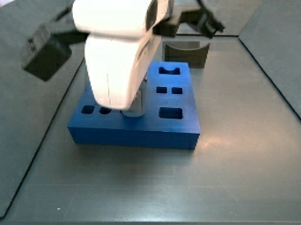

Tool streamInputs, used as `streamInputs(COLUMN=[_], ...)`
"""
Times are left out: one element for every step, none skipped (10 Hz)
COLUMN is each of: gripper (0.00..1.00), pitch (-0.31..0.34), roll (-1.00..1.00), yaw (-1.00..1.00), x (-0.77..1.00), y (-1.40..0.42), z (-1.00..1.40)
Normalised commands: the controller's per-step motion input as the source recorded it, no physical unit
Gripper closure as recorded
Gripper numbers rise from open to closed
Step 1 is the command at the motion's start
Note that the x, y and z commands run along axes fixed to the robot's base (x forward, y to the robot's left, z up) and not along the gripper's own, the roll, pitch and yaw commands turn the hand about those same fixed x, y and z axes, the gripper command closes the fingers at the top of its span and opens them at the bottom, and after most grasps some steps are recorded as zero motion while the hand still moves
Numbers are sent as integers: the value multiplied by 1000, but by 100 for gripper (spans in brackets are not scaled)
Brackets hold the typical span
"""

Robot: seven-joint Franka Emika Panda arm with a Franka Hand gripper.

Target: Insert the oval object.

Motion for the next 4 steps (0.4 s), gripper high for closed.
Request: streamInputs(gripper=[100, 100, 100, 100], pitch=[-210, -201, -56, 0], roll=[-127, -106, -57, 0], yaw=[0, 0, 0, 0], x=[-57, -46, 0, 0], y=[0, 0, 0, 0], z=[-386, -343, -34, 0])
